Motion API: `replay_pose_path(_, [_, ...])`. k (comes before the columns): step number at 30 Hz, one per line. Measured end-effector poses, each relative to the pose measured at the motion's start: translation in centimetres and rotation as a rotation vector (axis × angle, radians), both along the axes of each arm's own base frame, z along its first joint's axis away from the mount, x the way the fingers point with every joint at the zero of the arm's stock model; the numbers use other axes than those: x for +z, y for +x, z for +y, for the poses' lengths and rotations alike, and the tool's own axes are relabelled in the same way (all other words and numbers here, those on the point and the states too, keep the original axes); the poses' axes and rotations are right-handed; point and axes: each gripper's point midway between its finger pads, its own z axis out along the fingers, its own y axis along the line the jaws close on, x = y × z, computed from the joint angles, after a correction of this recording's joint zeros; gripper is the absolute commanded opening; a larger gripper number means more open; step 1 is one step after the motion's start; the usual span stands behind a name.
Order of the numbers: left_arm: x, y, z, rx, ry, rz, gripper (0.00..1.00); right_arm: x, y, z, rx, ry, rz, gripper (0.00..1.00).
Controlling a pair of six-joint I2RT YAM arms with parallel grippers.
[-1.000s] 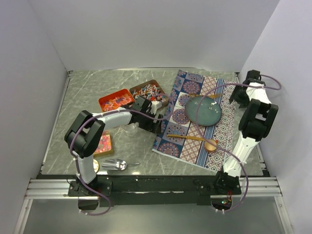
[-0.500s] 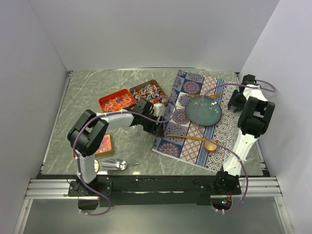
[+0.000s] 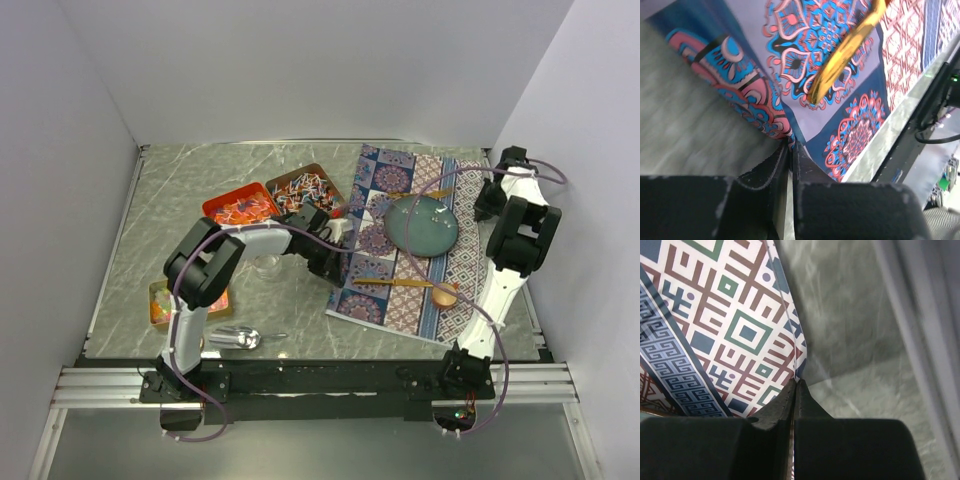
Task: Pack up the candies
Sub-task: Adjust the distractor at the center of the board.
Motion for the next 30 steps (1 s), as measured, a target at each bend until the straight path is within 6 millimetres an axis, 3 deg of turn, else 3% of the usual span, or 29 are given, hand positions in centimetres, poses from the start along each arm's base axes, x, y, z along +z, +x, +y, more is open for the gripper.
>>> replay_pose_path(8, [0.3, -1.4, -5.0, -0.129, -0.052, -0.012, 0.22, 0.2, 3.6, -2.3, 0.028, -0.043, -0.044, 0.0])
replay_pose_path(13, [0.8, -2.3, -7.1, -0.214, -0.075, -0.015, 0.47, 0.3, 5.2, -3.1, 0.024, -0.066, -0.081, 0.0])
replay_pose_path(14, [0.9, -2.4, -7.3, -0.226, -0.076, -0.016, 0.5, 0.3, 5.4, -3.2, 0.023, -0.07, -0.085, 0.06])
replay_pose_path(16, [1.4, -2.3, -7.5, -0.263, -0.074, -0.03, 0.58, 0.5, 5.8, -3.5, 0.02, -0.084, -0.096, 0.28])
replay_pose_path(17, [1.7, -2.2, -7.6, -0.28, -0.068, -0.038, 0.62, 0.5, 5.9, -3.5, 0.016, -0.089, -0.099, 0.43])
replay_pose_path(18, [2.1, -1.9, -7.6, -0.299, -0.064, -0.052, 0.67, 0.6, 6.1, -3.7, 0.018, -0.106, -0.105, 0.51])
replay_pose_path(21, [3.6, -0.6, -7.0, -0.321, -0.06, -0.101, 0.75, 1.1, 6.9, -4.2, 0.01, -0.136, -0.144, 0.66])
replay_pose_path(25, [6.2, 2.1, -3.7, -0.271, -0.032, -0.161, 0.79, 3.7, 6.7, -3.2, 0.004, -0.132, -0.182, 0.69])
replay_pose_path(29, [10.3, 5.2, -0.4, -0.19, -0.028, -0.248, 0.85, 9.5, 5.4, -1.4, -0.006, -0.139, -0.259, 0.73])
replay_pose_path(30, [11.4, 6.1, 0.7, -0.157, -0.026, -0.269, 0.92, 11.3, 4.9, -0.6, 0.0, -0.145, -0.283, 0.73])
